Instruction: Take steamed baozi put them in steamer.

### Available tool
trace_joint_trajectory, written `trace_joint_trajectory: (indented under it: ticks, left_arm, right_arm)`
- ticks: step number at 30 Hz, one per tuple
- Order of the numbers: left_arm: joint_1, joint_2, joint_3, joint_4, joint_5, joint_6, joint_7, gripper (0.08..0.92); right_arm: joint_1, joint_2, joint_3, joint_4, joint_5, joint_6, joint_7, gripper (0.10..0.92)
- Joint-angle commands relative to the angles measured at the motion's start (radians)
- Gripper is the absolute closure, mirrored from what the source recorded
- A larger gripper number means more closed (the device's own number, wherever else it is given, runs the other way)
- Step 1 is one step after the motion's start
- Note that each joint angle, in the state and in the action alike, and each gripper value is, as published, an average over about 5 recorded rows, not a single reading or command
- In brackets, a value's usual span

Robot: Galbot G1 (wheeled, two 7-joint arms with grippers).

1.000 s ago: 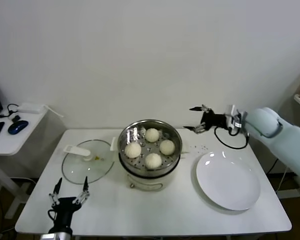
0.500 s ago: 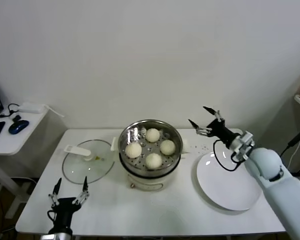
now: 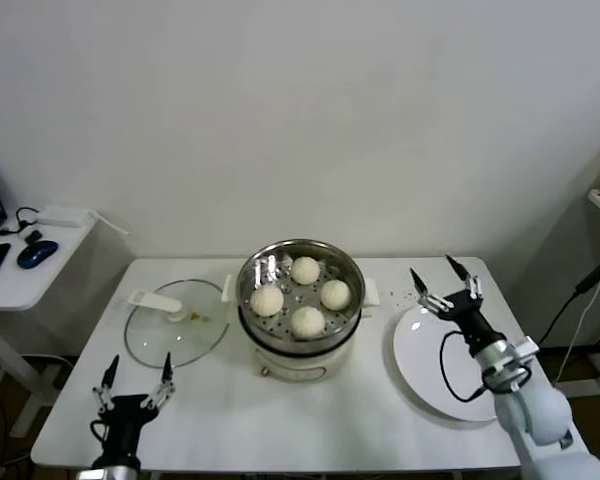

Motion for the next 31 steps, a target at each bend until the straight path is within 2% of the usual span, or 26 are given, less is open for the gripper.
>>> trace_joint_trajectory:
  ticks: [1, 19, 31]
  left_arm:
    - [-0.006, -0.001, 0.000, 0.003, 0.000, 0.002, 0.008, 0.177]
    - [0.013, 0.012, -0.039, 0.005, -0.010, -0.017, 0.094, 0.177]
    - [0.007, 0.013, -0.054, 0.013, -0.030, -0.021, 0.102, 0.177]
  right_arm:
    - [-0.211, 0.149, 0.098, 0.041, 0.026, 0.058, 0.006, 0.203]
    - [-0.298, 0.140, 0.084, 0.068, 0.044, 0.076, -0.027, 0.203]
    - [-0.288, 0.139, 0.068, 0.064, 0.023, 0.079, -0.031, 0.203]
